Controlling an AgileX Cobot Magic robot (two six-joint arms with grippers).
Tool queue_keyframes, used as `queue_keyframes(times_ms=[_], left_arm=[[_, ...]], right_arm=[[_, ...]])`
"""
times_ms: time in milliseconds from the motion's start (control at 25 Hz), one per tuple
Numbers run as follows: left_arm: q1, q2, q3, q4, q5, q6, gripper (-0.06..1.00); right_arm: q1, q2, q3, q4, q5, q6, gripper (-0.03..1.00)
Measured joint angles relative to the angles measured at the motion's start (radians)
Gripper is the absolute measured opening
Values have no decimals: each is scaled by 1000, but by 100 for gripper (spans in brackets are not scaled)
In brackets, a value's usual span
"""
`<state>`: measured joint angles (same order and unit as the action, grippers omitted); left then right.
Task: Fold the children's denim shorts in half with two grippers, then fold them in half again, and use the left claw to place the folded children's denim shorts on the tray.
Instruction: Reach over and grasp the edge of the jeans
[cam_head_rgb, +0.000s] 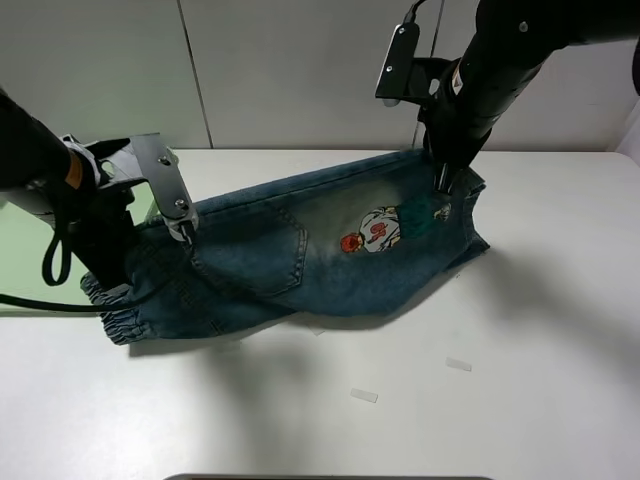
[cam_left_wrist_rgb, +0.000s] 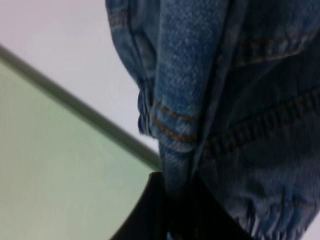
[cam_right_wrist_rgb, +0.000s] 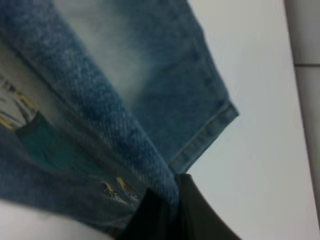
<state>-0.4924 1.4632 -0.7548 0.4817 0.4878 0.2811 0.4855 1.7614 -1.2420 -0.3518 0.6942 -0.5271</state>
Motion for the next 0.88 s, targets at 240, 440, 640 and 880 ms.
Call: queue_keyframes(times_ms=[240, 440, 640, 880], left_arm=[[0, 33, -1, -2, -59, 0, 3], [0, 79, -2, 23, -72, -1, 3], [0, 97, -2, 30, -89, -1, 5], [5, 97, 5, 91, -47, -51, 64]], right_arm=[[-54, 74, -8, 3, -114, -26, -3], [-60, 127, -38, 1, -163, -27, -3], [-63, 141, -38, -4, -173, -27, -3], [-75, 141, -38, -83, -176, 14, 46]])
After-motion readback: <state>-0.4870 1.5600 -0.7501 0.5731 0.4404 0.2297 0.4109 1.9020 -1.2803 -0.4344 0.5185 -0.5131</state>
